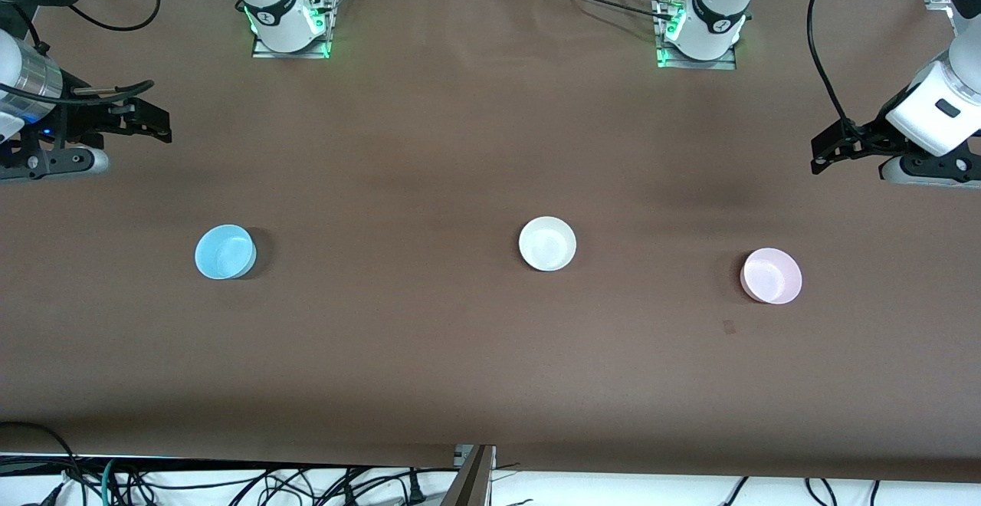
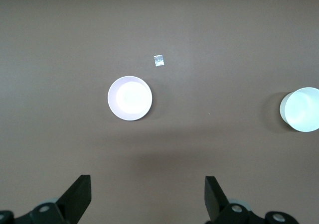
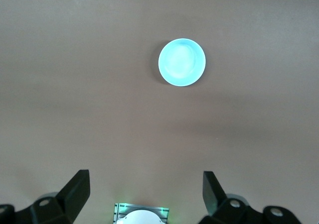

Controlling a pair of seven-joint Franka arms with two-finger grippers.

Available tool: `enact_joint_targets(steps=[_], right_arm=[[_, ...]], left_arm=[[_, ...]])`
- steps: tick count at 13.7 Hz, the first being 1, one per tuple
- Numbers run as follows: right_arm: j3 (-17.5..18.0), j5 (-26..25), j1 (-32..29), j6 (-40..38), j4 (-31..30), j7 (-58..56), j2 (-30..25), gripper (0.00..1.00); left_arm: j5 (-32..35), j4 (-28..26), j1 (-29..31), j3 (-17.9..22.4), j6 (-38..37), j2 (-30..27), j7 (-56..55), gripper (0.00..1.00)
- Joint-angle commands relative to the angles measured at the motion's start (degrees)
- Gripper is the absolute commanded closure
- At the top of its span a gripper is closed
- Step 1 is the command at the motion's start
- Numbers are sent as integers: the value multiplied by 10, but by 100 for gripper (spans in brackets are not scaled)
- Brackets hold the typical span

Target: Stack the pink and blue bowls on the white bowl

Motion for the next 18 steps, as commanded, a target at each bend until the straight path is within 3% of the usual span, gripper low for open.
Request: enact_joint_targets(steps=[1,18], right_arm=[[1,8,0,-4,11,-5,3,0],[1,8,0,-3,11,-5,3,0]], left_arm=[[-3,24,1,1,-23,7,5,0],[-12,26,13,-5,-40,14,5,0]])
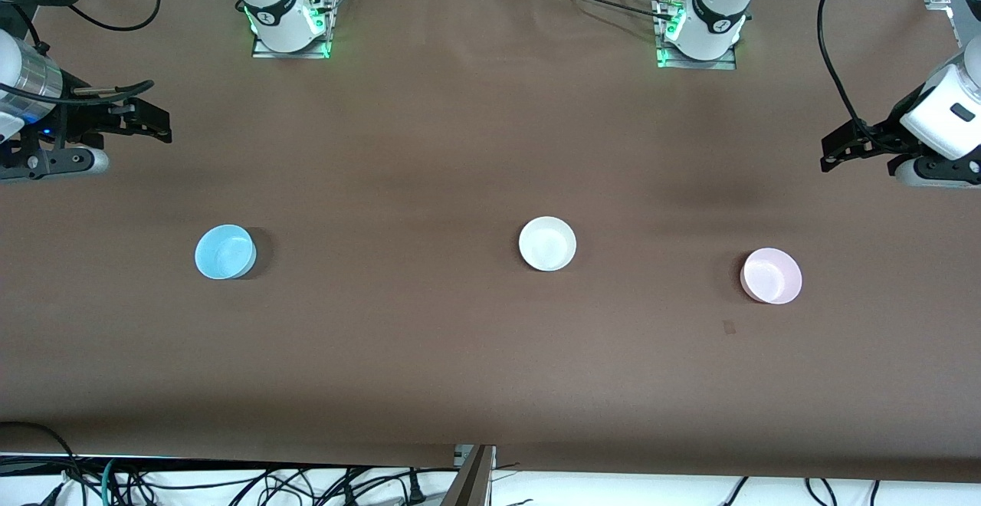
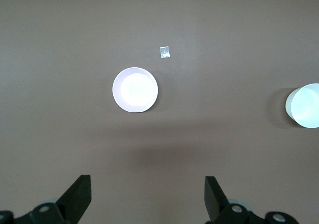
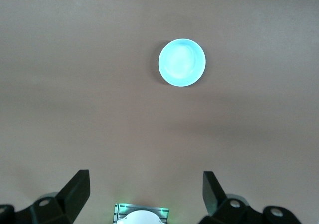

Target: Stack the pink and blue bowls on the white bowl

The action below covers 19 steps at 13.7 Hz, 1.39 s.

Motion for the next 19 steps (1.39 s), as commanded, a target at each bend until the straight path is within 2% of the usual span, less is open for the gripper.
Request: enact_joint_targets(steps=[1,9,11,13,15,17,19], right_arm=[[1,8,0,-3,11,-5,3,0],[1,8,0,-4,11,-5,3,0],[1,8,0,-3,11,-5,3,0],[1,8,0,-3,11,-5,3,0],[1,8,0,-3,11,-5,3,0],[1,8,0,-3,11,-5,3,0],[1,8,0,-3,11,-5,3,0]], left_arm=[[-12,20,-2,-2,-19,9,4,0],[-12,29,-3,-8,-87,9,10,0],[-7,30,0,-6,-88,9,52,0],[-12,31,22,2,-85,58,150,0],[-9,46,67,2,-74,119,200,0],[-2,77,78,3,-19,190,221,0],[-3,79,81,6,79,252,221,0]])
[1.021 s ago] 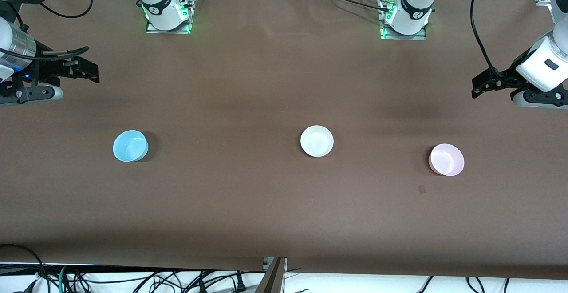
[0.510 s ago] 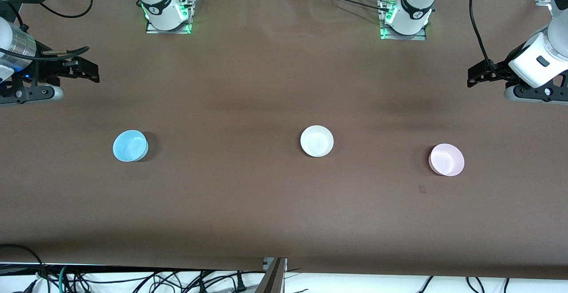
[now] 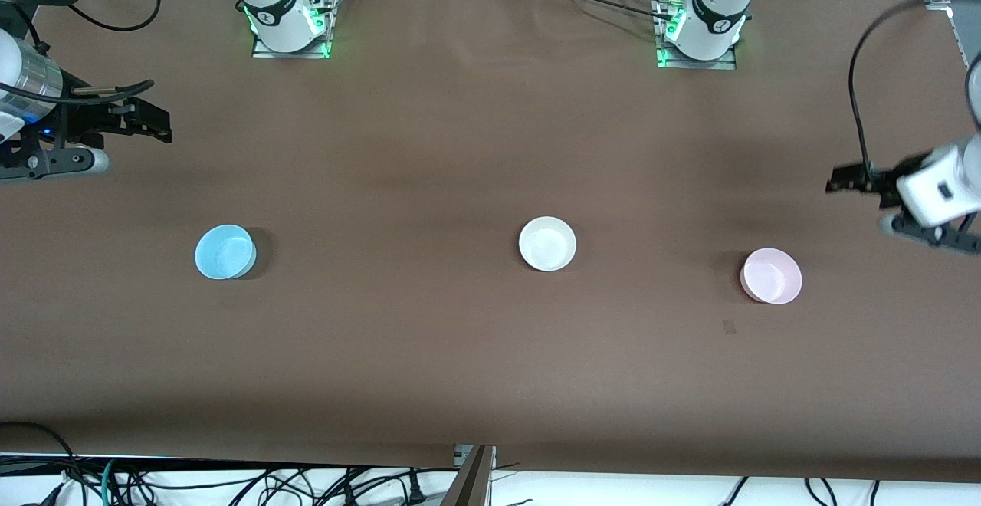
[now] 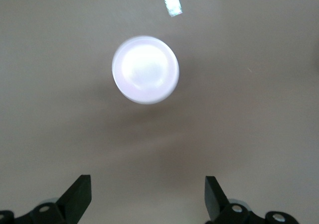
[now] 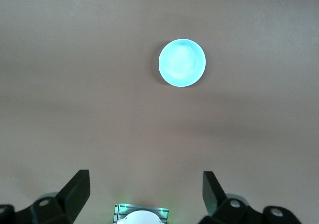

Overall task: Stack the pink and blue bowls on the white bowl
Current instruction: 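Reach the left gripper down to the rim of the pink bowl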

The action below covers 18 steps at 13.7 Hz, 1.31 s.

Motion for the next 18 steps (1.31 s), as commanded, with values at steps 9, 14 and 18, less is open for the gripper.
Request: enact_joint_targets(steps=[9,14,18], right_arm=[[1,9,7,10,11,-5,3,0],[0,8,7,22,10,-3,3,0],[-2,5,5,28,10,-1,3,0]], left_arm=[[59,42,-5,13,279,202,28,0],[59,18,1,13,294,216,112,23],[55,17,13,12,297,241,184,95]])
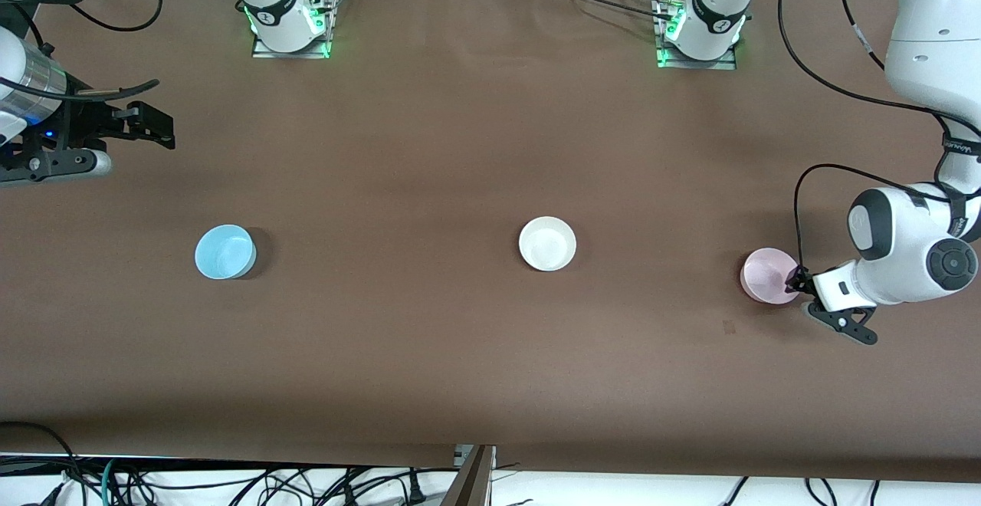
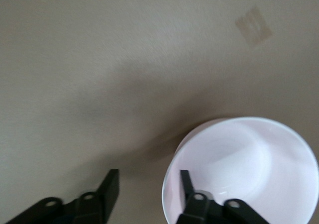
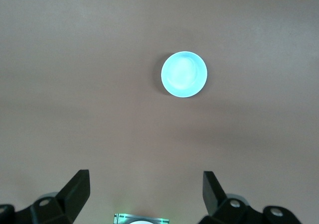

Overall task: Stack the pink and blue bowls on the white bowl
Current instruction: 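Grasp the pink bowl rim with the left gripper while the right gripper reaches out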

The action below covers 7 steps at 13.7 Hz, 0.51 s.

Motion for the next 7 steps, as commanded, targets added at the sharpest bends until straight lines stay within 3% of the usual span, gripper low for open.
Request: enact_joint_targets(steps=[1,7], right_arm=[[-2,6,-2,8,9,-1,3,0],[-2,4,-1,41,6,3,36,0]], left_arm=[[1,-1,9,-1,8,6,36,100],[1,0,4,-10,-2,-2,34,100]])
